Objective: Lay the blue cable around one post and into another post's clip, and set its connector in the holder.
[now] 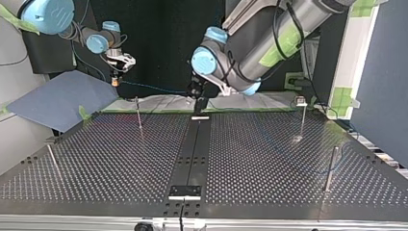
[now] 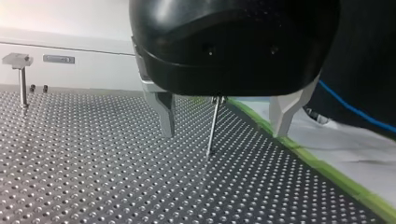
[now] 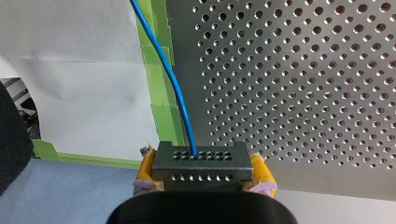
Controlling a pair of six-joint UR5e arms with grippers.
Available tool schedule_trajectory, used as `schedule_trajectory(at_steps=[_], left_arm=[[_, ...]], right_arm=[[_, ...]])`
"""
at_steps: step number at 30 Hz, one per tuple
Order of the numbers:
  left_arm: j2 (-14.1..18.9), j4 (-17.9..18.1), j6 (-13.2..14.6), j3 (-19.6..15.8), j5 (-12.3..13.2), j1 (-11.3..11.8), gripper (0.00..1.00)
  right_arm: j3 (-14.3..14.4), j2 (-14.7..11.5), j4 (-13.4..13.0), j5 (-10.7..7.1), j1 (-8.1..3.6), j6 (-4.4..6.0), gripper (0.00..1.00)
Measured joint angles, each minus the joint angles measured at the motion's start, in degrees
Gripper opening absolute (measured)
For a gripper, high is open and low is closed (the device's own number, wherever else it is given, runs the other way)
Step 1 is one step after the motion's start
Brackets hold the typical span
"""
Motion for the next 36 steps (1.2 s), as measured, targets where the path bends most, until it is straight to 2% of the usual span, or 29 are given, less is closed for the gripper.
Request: schedule_trajectory(at_steps=[9, 22, 29, 36], left_arm=[[-4.16, 4.15, -0.21, 3.14, 0.03, -0.54, 1.0], [-10.94, 10.94, -0.91, 3.36, -0.83, -1.03, 1.0], [-14.68, 14.67, -2.74, 3.37, -1.46, -1.6, 1.0], [-18.06, 18.01, -3.15, 3.37, -1.45, -2.41, 1.0]], right_arm=[[0.02, 0.0, -0.02, 0.0, 0.0, 0.05, 0.0], [0.02, 0.01, 0.07, 0.0, 0.1, 0.0, 0.0], [0.02, 0.01, 0.14, 0.0, 0.26, -0.07, 0.0], [0.02, 0.01, 0.17, 0.0, 0.16, -0.09, 0.0]])
